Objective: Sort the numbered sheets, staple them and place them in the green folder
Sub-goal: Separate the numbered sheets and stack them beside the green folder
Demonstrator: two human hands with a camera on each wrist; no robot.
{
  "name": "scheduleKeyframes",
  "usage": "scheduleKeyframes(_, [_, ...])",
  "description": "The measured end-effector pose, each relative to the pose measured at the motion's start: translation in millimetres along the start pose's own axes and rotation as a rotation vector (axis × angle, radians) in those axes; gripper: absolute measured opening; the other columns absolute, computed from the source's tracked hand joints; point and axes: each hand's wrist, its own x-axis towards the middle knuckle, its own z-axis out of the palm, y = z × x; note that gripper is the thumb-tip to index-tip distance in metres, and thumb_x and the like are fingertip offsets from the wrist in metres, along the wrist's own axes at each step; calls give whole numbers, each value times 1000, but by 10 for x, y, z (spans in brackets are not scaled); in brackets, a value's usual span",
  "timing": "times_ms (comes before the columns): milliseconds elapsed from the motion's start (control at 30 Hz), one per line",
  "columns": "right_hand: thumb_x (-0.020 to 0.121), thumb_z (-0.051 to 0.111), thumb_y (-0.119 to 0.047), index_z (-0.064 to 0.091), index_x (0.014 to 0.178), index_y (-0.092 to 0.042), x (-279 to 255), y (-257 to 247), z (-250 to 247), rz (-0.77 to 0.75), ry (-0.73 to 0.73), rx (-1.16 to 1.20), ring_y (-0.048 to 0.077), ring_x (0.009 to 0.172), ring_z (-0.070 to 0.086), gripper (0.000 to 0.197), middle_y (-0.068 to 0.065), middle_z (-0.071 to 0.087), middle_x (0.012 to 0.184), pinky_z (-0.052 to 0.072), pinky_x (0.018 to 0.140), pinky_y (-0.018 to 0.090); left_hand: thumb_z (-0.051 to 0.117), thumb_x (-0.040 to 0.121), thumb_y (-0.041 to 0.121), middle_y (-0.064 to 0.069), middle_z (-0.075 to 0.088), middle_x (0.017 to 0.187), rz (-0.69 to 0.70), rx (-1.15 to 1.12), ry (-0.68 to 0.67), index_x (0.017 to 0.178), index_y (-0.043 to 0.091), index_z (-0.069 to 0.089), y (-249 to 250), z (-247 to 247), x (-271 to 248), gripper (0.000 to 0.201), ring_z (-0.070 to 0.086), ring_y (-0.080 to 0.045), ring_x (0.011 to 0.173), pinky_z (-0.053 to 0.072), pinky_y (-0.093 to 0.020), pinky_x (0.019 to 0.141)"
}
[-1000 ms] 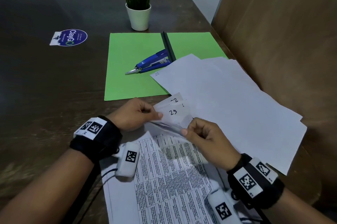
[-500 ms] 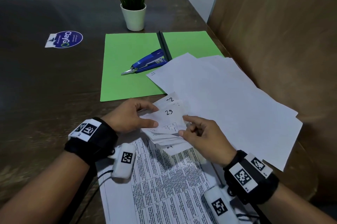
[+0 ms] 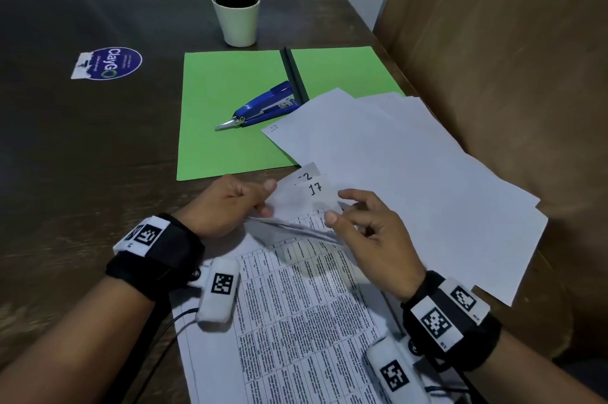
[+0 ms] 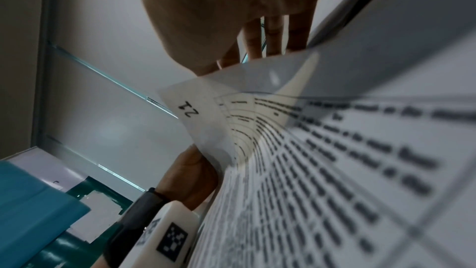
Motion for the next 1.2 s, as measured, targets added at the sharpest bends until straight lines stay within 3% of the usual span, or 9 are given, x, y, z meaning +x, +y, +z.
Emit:
scheduleKeyframes(100, [87, 74, -23, 74, 69, -40, -4, 37, 4, 2, 21, -38, 1, 98, 65, 24, -12, 67, 115, 49, 71, 15, 75, 83, 15, 5, 75, 82, 51, 17, -17, 86, 6, 77, -57, 1, 16, 9, 66, -1, 75, 47, -14, 76])
scheduleKeyframes(200, [83, 78, -12, 77, 86, -21, 5, 99, 11, 25, 104, 20, 5, 89, 68, 10, -10, 71, 99, 56, 71, 19, 85, 63, 24, 14, 76, 106, 59, 48, -33, 98, 23, 75, -118, -37, 36, 36, 67, 1, 105, 47, -19, 99])
scheduleKeyframes(267, [82, 79, -11, 73, 97, -21, 5, 95, 12, 56, 126, 62, 10, 86, 69, 19, -7, 71, 91, 60, 76, 28, 85, 60, 26, 14, 73, 117, 63, 28, -33, 106, 25, 73, -99, -40, 34, 48, 64, 1, 114, 46, -21, 104])
scheduleKeyframes(333, [81, 80, -11, 70, 104, -23, -1, 85, 2, 62, 123, 55, 9, 82, 68, 28, -5, 70, 87, 59, 74, 25, 86, 59, 26, 12, 71, 122, 68, 13, -36, 112, 25, 72, -109, -39, 45, 55, 63, -2, 118, 46, -24, 107])
scheduleKeyframes(500, [82, 79, -7, 78, 84, -20, -11, 133, -10, -13, 15, -15, 9, 71, 66, 12, -7, 73, 81, 52, 66, 23, 87, 64, 15, 7, 74, 117, 57, 0, -41, 111, 24, 72, -96, -37, 64, 50, 69, -13, 110, 55, -29, 97])
scheduleKeyframes(667, [79, 80, -3, 78, 78, -20, -12, 187, 0, -9, -42, -17, 9, 93, 71, 17, -10, 75, 99, 55, 86, 27, 87, 69, 3, 5, 77, 109, 73, 52, -25, 106, 19, 75, -55, -36, 43, 42, 72, -17, 104, 57, -33, 95])
scheduleKeyframes(867, [78, 76, 2, 72, 69, -23, -30, 149, -3, 3, -106, -51, -1, 103, 67, 27, -9, 72, 110, 49, 84, 11, 86, 68, -4, 7, 78, 105, 34, 53, -29, 106, 23, 75, -41, -29, 36, 47, 74, -14, 95, 60, -34, 89])
scheduleKeyframes(1033, [77, 76, 3, 69, 66, -30, -18, 185, 9, -45, -115, -84, 0, 105, 65, 35, -9, 71, 109, 51, 83, 15, 85, 69, -5, 8, 78, 102, 13, 82, -24, 106, 28, 75, -57, -33, 39, 51, 75, -16, 93, 61, -37, 87])
scheduleKeyframes(1200, [81, 77, -3, 72, 68, -17, -5, 216, 10, 2, -123, -64, 6, 85, 68, 21, -13, 73, 93, 50, 77, 14, 92, 64, 14, 8, 77, 106, 26, 74, -52, 106, 25, 75, -50, -41, 33, 47, 74, -16, 98, 58, -43, 94])
